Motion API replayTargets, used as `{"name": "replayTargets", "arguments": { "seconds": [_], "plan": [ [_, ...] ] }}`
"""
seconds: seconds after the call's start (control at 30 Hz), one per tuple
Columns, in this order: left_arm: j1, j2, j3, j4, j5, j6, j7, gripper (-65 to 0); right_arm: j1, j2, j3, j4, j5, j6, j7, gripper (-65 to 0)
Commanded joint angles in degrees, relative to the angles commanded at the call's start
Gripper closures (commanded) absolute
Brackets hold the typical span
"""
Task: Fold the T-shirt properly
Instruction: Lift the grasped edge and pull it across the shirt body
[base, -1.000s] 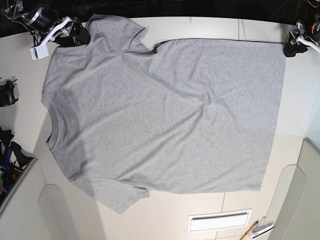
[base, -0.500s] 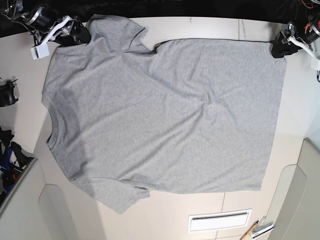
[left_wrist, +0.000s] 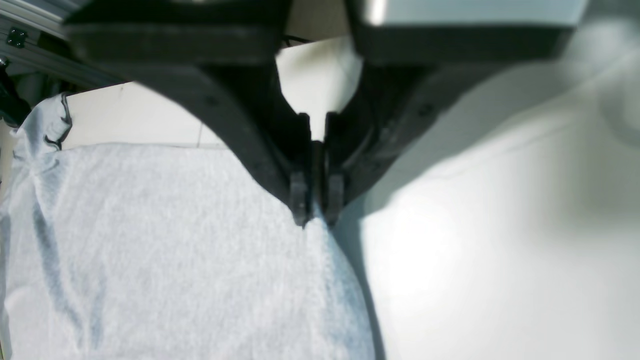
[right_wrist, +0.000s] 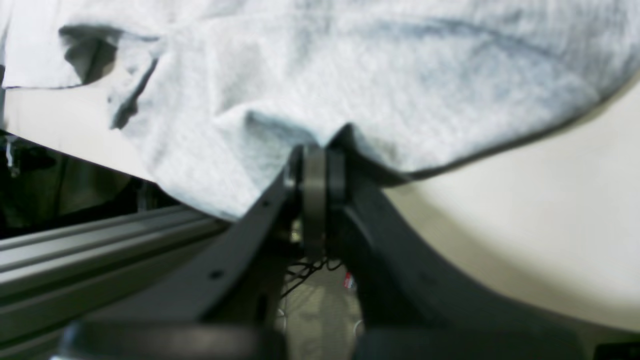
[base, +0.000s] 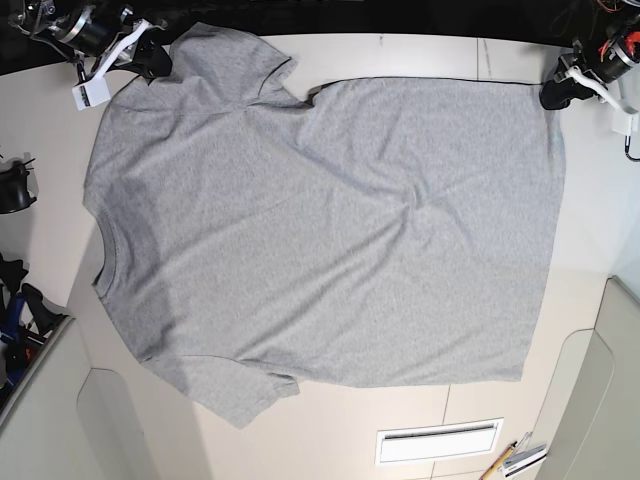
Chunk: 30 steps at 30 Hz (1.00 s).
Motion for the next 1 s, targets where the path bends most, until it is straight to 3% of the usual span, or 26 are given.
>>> {"name": "replayTargets", "arguments": {
  "seconds": [0.07, 0.17, 0.5, 0.87, 1.0],
  "plan": [
    [-0.1, -0.2, -0.1, 0.0, 0.0, 0.0, -0.2, 0.0, 0.0, 0.0, 0.0, 0.2, 1.4, 0.24, -0.5, 0.0],
    [0.0, -0.4, -0.3, 0.2, 0.0, 0.0, 1.3, 0.0, 0.0, 0.0, 0.0, 1.4, 4.2, 2.21, -2.2, 0.0],
    [0.0, -0.5, -14.0, 6.5, -0.1, 0.0, 3.7, 0.0, 0.2, 0.0, 4.7, 10.9, 6.5, 2.34, -4.9, 0.0],
    [-4.8, -2.1, -14.1, 6.6, -1.3, 0.0, 3.5, 0.0, 5.4, 0.0, 5.7, 14.7, 6.8, 2.56, -4.9, 0.0],
    [-7.0, -2.1, -14.0, 6.4, 1.7, 0.0, 2.8, 0.0, 9.2, 0.0, 5.7, 14.1, 5.2, 2.56, -4.8, 0.0]
  ]
}}
